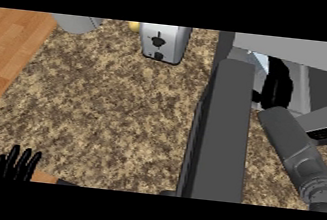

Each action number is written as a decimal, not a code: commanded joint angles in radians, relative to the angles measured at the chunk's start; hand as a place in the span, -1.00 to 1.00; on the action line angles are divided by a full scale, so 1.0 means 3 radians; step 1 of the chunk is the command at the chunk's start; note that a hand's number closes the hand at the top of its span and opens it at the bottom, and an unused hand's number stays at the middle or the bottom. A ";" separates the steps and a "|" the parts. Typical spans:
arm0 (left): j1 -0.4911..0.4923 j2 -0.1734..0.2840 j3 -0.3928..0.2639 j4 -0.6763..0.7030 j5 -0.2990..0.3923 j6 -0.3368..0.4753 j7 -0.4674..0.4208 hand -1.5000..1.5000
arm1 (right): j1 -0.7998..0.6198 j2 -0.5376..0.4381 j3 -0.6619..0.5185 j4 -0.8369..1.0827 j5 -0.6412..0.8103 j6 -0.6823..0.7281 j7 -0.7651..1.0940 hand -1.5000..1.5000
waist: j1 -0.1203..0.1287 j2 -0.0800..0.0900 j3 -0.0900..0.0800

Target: Pick up the milk, place it into the microwave and close the microwave

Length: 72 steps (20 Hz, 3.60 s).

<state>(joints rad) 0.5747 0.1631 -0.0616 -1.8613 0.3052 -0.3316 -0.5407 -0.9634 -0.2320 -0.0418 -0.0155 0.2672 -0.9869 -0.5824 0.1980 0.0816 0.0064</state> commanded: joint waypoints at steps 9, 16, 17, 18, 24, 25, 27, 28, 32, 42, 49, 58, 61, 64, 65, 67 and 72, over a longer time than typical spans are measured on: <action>-0.0024 0.0003 0.0012 0.0030 -0.0036 -0.0016 -0.0054 -1.00 | -0.0168 0.0287 0.0001 -0.0058 -0.0004 0.0705 -0.0088 -1.00 | -0.0065 -0.0033 0.0008; 0.0012 0.0000 0.0049 -0.0017 0.0004 -0.0020 -0.0073 -1.00 | -0.0038 0.0391 -0.0321 -0.0353 -0.0340 0.1194 -0.0480 -1.00 | -0.0200 -0.0082 0.0010; -0.0071 0.0032 0.0095 0.0025 0.0018 -0.0015 -0.0039 -1.00 | -0.0003 0.0442 -0.0370 -0.0380 -0.0392 0.1236 -0.0540 -1.00 | -0.0241 -0.0080 0.0008; -0.0006 0.0049 0.0067 0.0051 -0.0003 -0.0046 -0.0032 -1.00 | 0.0077 0.0490 -0.0431 -0.0407 -0.0458 0.1314 -0.0629 -1.00 | -0.0261 -0.0091 0.0008; 0.0066 -0.0017 0.0042 -0.0059 0.0000 -0.0005 -0.0051 -1.00 | 0.0356 0.0479 -0.0619 -0.0429 -0.0659 0.1877 -0.1014 -1.00 | -0.0340 -0.0128 0.0002; 0.0184 -0.0045 0.0000 -0.0062 -0.0045 -0.0020 -0.0119 -1.00 | 0.0279 0.0437 -0.0645 -0.0405 -0.0690 0.2042 -0.0916 -1.00 | -0.0351 -0.0157 -0.0003; 0.0098 -0.0023 0.0048 -0.0098 -0.0017 0.0030 -0.0017 -1.00 | 0.0373 0.0514 -0.0674 -0.0393 -0.0717 0.2087 -0.1049 -1.00 | -0.0378 -0.0152 -0.0003; 0.0249 -0.0017 0.0016 -0.0211 0.0020 -0.0006 -0.0004 -1.00 | 0.0489 0.0569 -0.0696 -0.0411 -0.0733 0.2031 -0.1207 -1.00 | -0.0372 -0.0161 -0.0002; 0.0096 -0.0040 0.0073 -0.0008 -0.0053 0.0052 -0.0028 -1.00 | 0.0665 0.0508 -0.0741 -0.0397 -0.0766 0.2240 -0.1414 -1.00 | -0.0440 -0.0171 -0.0006; 0.0398 -0.0146 -0.0148 -0.0090 -0.0367 0.0065 -0.0126 -1.00 | 0.1131 0.0495 -0.0695 -0.0493 -0.0769 0.2958 -0.1774 -1.00 | -0.0570 -0.0245 -0.0014; 0.0252 -0.0111 -0.0203 -0.0104 -0.0419 0.0078 0.0154 -1.00 | 0.1615 0.0339 -0.0542 -0.0808 -0.0716 0.3222 -0.1771 -1.00 | -0.0663 -0.0279 -0.0022; -0.0072 -0.0075 -0.0505 0.0177 -0.0651 -0.0119 0.0200 -1.00 | 0.2139 0.0038 -0.0621 -0.1198 -0.0872 0.3459 -0.1926 1.00 | -0.0680 -0.0275 -0.0022; -0.0309 -0.0118 -0.0701 0.0221 -0.0846 -0.0045 0.0502 -1.00 | 0.2284 0.0072 -0.0599 -0.1397 -0.0900 0.3433 -0.1847 1.00 | -0.0689 -0.0275 -0.0021; -0.0664 -0.0202 -0.0751 0.0564 -0.1108 0.0057 0.0493 1.00 | 0.2520 -0.0144 -0.0609 -0.1598 -0.0967 0.3657 -0.1724 -1.00 | -0.0712 -0.0276 -0.0024; -0.0570 -0.0161 -0.0861 0.0527 -0.1297 0.0063 0.0375 1.00 | 0.2542 -0.0125 -0.0602 -0.1768 -0.1019 0.3671 -0.1537 -1.00 | -0.0711 -0.0286 -0.0026; -0.0744 -0.0189 -0.0858 0.0585 -0.1327 0.0076 0.0396 1.00 | 0.2822 -0.0217 -0.0693 -0.1802 -0.1143 0.3873 -0.1700 -1.00 | -0.0718 -0.0281 -0.0024; -0.1175 -0.0476 -0.0878 0.1049 -0.1380 0.0248 0.0515 1.00 | 0.2886 -0.0446 -0.0822 -0.2041 -0.1379 0.4141 -0.1486 -1.00 | -0.0695 -0.0273 -0.0024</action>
<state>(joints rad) 0.3329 0.0636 -0.3395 -1.6577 -0.0846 -0.2848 -0.3927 -0.1301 -0.3129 -0.2606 -0.5842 -0.0969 0.1389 -1.0088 -0.0110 -0.0015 -0.0004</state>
